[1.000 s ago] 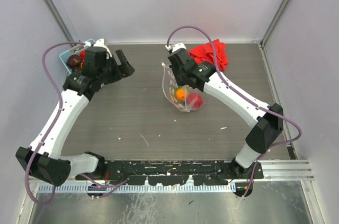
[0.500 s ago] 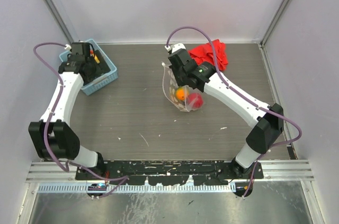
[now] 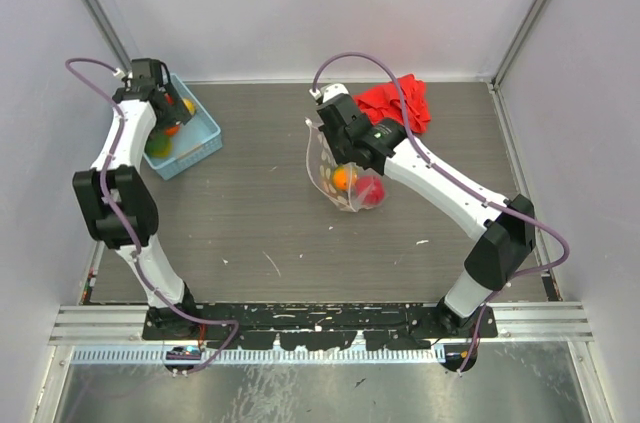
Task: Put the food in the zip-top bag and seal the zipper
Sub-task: Pick up the fake fruit from the bin.
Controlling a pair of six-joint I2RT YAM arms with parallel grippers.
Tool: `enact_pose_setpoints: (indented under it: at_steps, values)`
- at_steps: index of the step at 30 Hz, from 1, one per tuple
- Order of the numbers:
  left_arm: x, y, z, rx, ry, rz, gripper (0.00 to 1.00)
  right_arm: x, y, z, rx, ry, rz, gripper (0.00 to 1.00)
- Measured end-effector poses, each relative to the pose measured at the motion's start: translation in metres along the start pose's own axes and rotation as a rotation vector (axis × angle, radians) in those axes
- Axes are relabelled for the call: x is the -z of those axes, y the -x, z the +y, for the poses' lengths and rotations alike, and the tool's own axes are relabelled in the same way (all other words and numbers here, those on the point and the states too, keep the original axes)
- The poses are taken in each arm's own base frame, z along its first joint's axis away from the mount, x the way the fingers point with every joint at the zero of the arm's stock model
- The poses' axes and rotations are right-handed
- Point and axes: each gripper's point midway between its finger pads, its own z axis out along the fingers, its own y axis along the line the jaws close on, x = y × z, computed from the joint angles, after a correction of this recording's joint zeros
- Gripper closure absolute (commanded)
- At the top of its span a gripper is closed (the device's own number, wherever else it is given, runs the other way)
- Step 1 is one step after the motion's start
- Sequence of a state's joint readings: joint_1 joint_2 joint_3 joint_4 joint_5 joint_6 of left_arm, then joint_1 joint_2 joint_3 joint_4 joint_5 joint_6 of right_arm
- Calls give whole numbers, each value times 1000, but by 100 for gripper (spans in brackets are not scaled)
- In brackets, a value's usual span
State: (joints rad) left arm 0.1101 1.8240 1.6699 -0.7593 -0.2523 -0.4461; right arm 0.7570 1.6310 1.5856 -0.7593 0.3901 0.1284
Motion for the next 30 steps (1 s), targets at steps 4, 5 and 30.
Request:
enact_pose_setpoints:
  at_steps: [4,5,30]
  values:
    - [-36,3,9,-33,68,25,11,0,-2,0,4,0,1,100]
    - [-44,2,12,-43,82,35,11,0,-2,0,5,0,3,100]
    - [-145,-20,40,-96,156,164,19,-6,-15,3,18,13,32,100]
